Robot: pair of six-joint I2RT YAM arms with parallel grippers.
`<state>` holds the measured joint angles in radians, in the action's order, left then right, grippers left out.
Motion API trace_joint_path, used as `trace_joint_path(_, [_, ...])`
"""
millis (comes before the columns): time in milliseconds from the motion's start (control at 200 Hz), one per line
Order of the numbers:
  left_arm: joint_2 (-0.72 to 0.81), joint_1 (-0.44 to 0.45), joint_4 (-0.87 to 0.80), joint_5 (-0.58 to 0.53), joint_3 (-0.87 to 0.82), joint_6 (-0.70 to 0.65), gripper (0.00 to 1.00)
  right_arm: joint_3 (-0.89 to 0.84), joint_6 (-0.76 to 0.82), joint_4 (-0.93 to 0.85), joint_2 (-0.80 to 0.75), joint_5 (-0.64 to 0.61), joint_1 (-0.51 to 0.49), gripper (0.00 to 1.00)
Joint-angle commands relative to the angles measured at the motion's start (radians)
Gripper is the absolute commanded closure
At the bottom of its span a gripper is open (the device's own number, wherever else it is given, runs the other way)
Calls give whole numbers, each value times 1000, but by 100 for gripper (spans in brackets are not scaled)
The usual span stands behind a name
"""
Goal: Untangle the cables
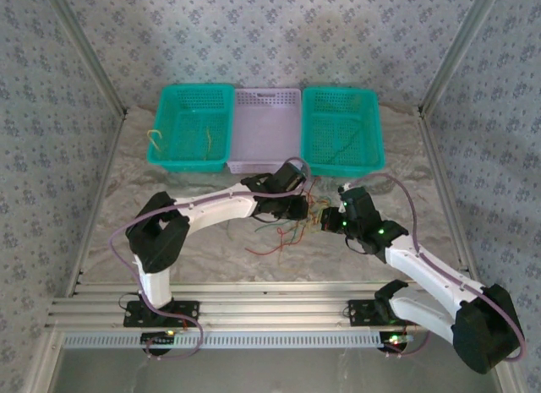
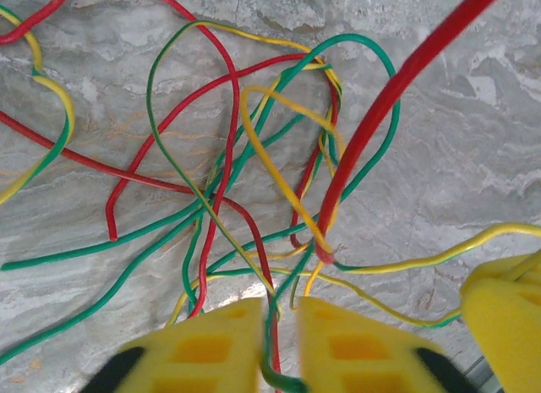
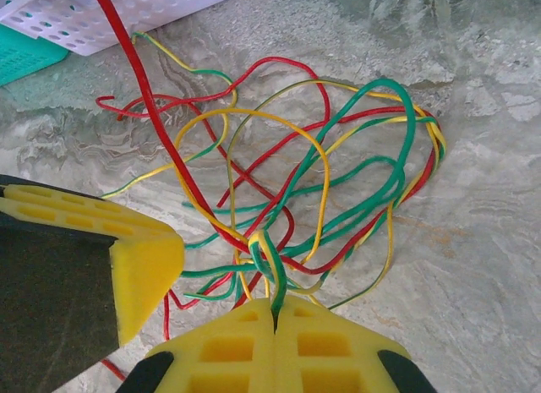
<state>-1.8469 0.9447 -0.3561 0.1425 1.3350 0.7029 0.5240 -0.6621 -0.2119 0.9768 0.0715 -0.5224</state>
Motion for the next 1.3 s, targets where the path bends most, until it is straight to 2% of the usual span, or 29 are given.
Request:
trace_joint_path(0, [14,8,-16,0,13,-13,96,13,13,-45,-35,-53,3,100])
trace_joint_path(40, [25,8,-23,-6,6,-16,100,19,10,-57,-47,-69,7,100])
trace_joint_path(240, [108,0,-83,-33,-37,-52,100,41,-27,-143,-108,-128,42,100])
trace_joint_path(395, [232,-18,-167,-75,-74,-86,100,54,-43,-193,-171,-146,126,100])
trace_joint_path(610, [431,-104,-268,-102,-133,-120,100,57,-72,-190,-229,-58,278,100])
trace_joint_path(824, [602,-147,-382,-96,-126,-183,100,70,-62,-202,-207,-50,320,100])
trace_joint_path(1029, [712,-195,-518,-146,-99,-235,100,59,-73,-201,-212,-32,399,100])
trace_joint_path(1229, [822,-288,-550,-140,-107,-241,100,52,-65,-140,-218,54,450,100])
trace_joint_path(1294, [851,-302,-529,-130,-109,-235,100,47,-59,-88,-191,125,448,100])
